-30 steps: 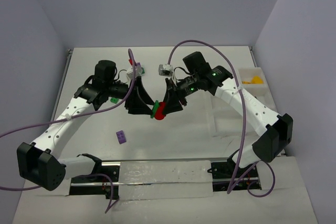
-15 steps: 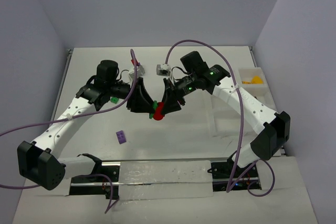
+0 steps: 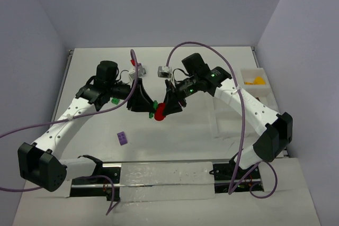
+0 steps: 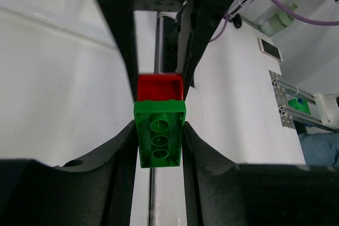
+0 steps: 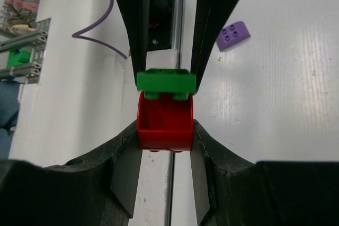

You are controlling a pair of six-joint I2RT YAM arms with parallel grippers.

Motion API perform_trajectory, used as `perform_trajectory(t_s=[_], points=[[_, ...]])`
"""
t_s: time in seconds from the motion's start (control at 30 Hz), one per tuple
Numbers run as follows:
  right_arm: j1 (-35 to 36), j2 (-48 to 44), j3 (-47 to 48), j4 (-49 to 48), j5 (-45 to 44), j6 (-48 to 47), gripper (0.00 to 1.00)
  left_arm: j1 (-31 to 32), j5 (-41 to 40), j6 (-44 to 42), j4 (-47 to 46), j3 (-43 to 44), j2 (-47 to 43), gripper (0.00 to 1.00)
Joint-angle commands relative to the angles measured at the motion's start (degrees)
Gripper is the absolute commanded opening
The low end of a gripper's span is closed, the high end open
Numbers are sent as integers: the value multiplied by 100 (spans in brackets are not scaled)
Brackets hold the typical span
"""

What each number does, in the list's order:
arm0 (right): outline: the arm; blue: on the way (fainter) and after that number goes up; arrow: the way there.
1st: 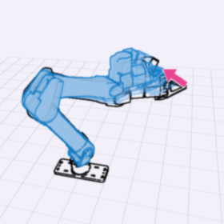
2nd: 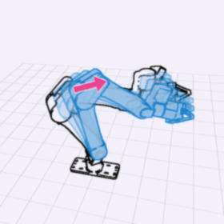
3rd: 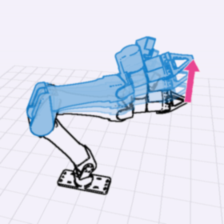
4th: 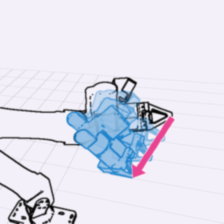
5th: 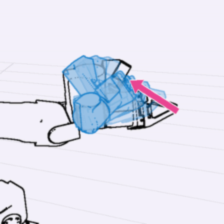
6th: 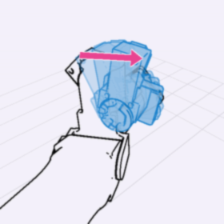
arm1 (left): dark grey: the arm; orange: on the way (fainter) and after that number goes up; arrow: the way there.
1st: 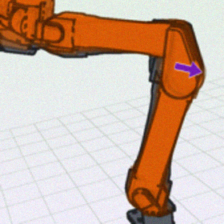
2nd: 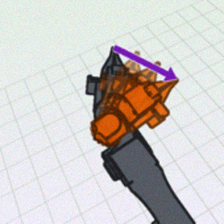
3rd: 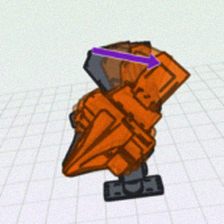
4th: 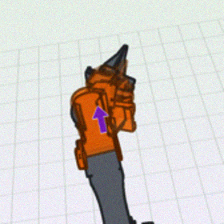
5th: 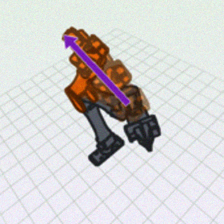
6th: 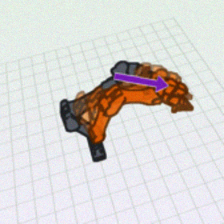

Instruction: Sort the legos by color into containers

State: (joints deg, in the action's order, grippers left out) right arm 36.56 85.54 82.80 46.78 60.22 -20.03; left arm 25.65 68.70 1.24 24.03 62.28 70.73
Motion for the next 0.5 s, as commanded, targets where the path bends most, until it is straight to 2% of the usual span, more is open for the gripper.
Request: perform_trajectory(t_s=[0.0,0.17,0.27,0.47], points=[[-299,-446,-364,473,-329,-449,0,-671,43,-293,240,134,-97,0],[-1006,-666,-641,984,-464,-940,0,-941,-15,-709,579,322,-50,0],[-1713,-834,-854,1402,-836,-1286,0,-1044,-528,-724,497,297,-82,0],[-3504,-1306,-1037,1718,-2971,-1420,0,-1044,-1876,-639,191,74,-202,0]])
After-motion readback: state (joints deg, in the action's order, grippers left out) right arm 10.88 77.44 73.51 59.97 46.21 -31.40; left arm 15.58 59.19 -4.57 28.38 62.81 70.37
